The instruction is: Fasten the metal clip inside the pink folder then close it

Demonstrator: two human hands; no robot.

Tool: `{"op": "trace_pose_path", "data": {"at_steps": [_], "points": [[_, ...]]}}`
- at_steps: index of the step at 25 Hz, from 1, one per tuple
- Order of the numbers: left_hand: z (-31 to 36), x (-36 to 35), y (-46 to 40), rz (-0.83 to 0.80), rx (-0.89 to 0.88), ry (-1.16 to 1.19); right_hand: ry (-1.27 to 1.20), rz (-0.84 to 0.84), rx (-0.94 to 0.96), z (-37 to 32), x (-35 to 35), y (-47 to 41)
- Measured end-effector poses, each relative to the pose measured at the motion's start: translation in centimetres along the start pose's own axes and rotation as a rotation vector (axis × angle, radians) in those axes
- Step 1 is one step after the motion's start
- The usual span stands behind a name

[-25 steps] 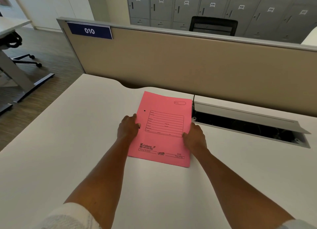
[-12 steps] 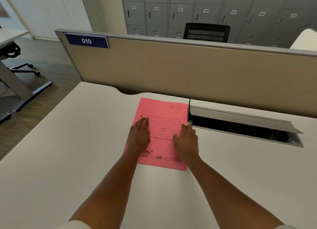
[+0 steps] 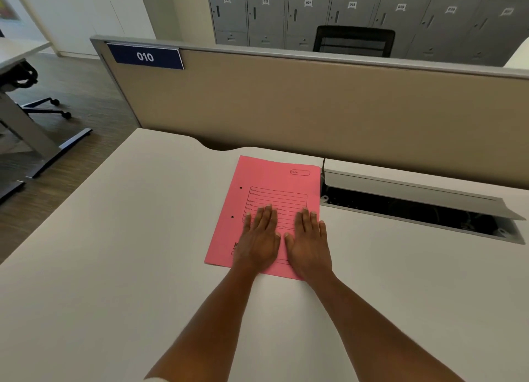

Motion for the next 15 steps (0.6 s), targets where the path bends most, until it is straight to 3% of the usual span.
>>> {"op": "trace_pose_path", "data": {"at_steps": [10, 15], "points": [[0.0, -0.4, 0.0, -0.021, 0.017, -0.003, -0.004, -0.047, -0.011, -0.1, -0.2, 0.2], [1.6, 2.9, -0.1, 0.024, 0.004, 0.028, -0.061, -0.091, -0.002, -0.5, 1.9, -0.5]]}}
Point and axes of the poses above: each hand's wrist, its own y-axis away from the middle knuckle, its own x-axis out of the back of the hand, z = x × y, the point moved 7 cm from there along -y, towards the middle knuckle, and after that the axes turned 5 degrees about -z, right-handed, at the moved point
